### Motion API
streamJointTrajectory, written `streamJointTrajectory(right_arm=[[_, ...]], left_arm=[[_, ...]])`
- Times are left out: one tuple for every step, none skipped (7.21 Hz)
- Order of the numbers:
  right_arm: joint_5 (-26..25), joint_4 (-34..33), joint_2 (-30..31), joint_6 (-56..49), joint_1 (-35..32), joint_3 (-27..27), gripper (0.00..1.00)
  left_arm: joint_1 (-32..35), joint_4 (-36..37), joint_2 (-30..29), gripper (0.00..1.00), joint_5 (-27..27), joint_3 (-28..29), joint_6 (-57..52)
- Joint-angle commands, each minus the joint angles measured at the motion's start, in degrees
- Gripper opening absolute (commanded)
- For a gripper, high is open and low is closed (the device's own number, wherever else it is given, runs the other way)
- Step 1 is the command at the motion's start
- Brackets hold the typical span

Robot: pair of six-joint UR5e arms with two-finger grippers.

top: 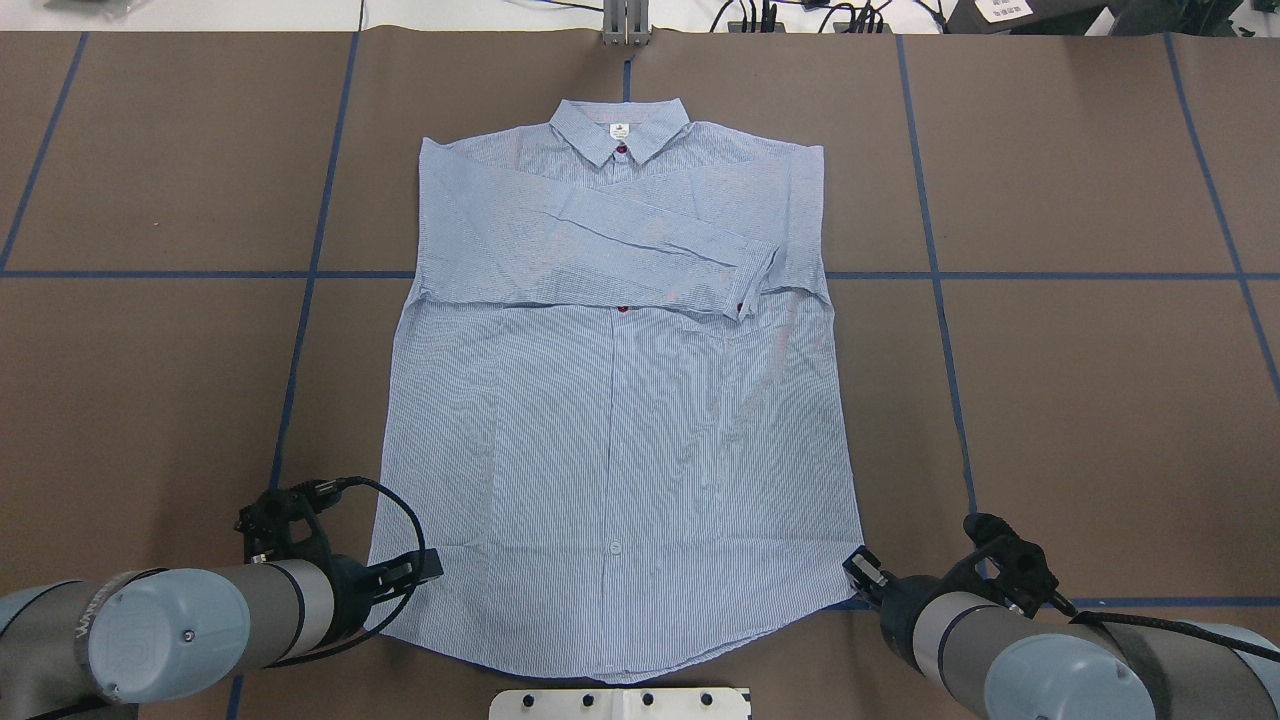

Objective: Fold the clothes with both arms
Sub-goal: 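Grasp both hem corners nearest the robot with both grippers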

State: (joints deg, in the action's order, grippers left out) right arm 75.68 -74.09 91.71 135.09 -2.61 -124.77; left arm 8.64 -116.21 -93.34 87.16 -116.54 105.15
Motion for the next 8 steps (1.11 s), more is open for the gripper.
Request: streamJointTrajectory(right_arm=[[0.0, 0.0, 0.0, 0.0, 0.0, 0.1, 0.00], [0.0, 0.0, 0.0, 0.0, 0.1, 0.1, 0.00], [-0.1, 0.0, -0.1, 0.0, 0.1, 0.2, 0.00], [-0.1, 0.0, -0.3, 0.0, 0.1, 0.4, 0.00], [-0.1, 0.0, -0.4, 0.0, 0.1, 0.5, 0.00], [-0.1, 0.0, -0.4, 0.0, 0.1, 0.5, 0.00], [-0.1, 0.0, -0.1, 0.0, 0.1, 0.5, 0.00], [-0.1, 0.0, 0.0, 0.0, 0.1, 0.5, 0.00]], left_arm=[[-0.2, 0.2, 1.0, 0.85, 0.0, -0.3, 0.5], [-0.6, 0.2, 2.2, 0.85, 0.0, -0.3, 0.6], [-0.7, 0.4, 3.0, 0.85, 0.1, -0.3, 0.8], [-1.0, 0.5, 3.7, 0.85, 0.1, -0.5, 1.6], [-1.3, 0.5, 3.8, 0.85, 0.1, -0.4, 1.7], [-2.0, 0.5, 3.8, 0.81, 0.1, -0.4, 2.7], [-2.9, 0.4, 3.4, 0.71, 0.0, -0.4, 4.3], [-2.9, 0.4, 3.3, 0.56, -0.1, -0.6, 4.5]])
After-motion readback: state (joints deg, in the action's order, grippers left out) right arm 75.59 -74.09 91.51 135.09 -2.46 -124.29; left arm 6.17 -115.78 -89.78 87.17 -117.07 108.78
